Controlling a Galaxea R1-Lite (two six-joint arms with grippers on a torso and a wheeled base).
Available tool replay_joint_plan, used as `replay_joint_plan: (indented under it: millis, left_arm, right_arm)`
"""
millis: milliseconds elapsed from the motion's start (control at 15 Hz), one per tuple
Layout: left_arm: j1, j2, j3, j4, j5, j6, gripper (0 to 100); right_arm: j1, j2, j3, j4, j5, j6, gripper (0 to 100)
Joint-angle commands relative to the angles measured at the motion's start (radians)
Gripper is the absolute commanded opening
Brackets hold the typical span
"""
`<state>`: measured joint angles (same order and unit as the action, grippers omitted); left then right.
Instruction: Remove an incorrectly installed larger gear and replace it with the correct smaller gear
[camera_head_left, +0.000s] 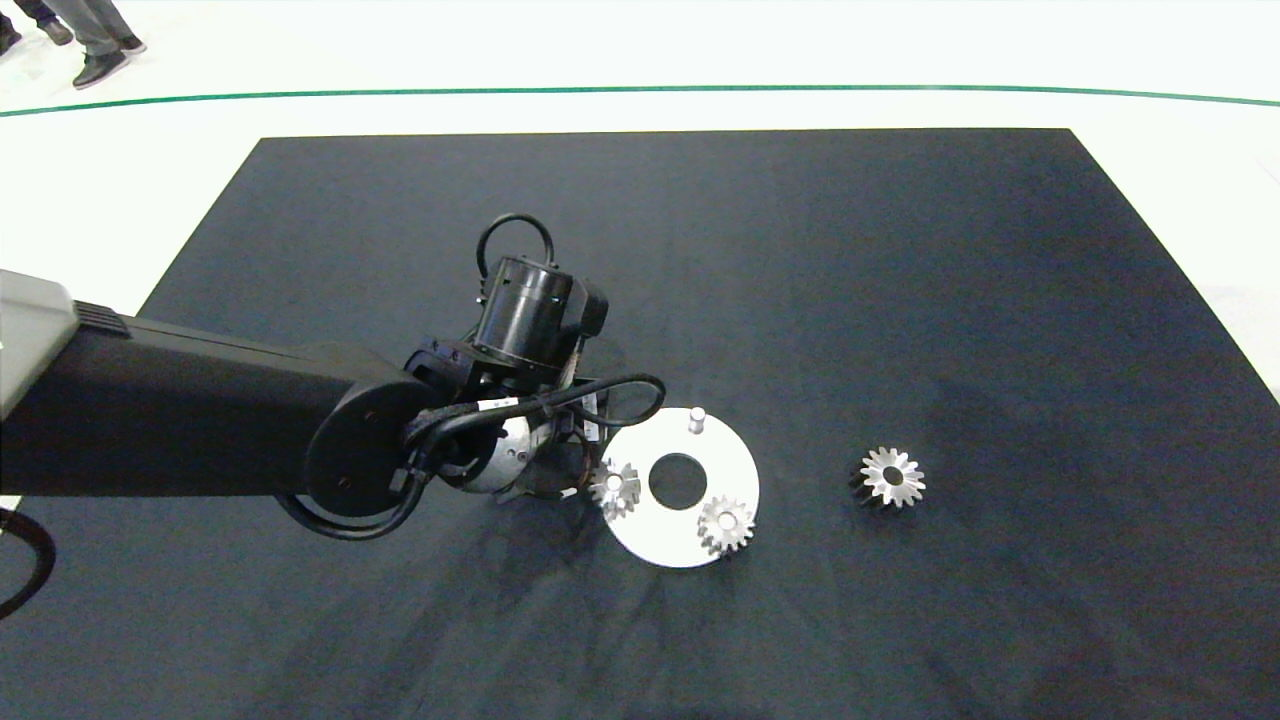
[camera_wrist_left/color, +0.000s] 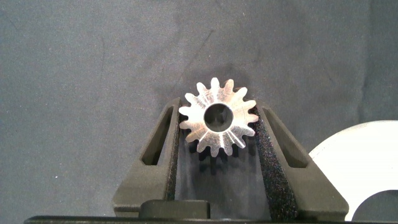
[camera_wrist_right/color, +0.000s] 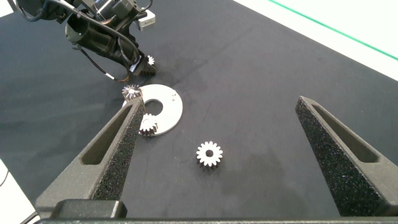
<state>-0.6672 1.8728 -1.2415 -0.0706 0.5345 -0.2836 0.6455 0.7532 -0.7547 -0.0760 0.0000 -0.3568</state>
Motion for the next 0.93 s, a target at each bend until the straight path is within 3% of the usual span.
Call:
replay_joint_plan:
  millis: [67, 733, 933]
  left_arm:
    - [-0.002, 0.002, 0.002, -0.008, 0.004, -0.002, 31]
    - [-0.012, -0.020, 0.011, -0.043, 0.004, 0.003, 14]
    - [-0.072, -0.060, 0.017, -0.040, 0.004, 0.024, 8]
  right_arm:
    - [0.000, 0.002, 0.001, -0.001, 0.000, -0.007, 100]
    - [0.000, 0.002, 0.001, -0.001, 0.000, -0.008, 100]
    - [0.000, 0.002, 0.001, -0.001, 0.000, -0.008, 100]
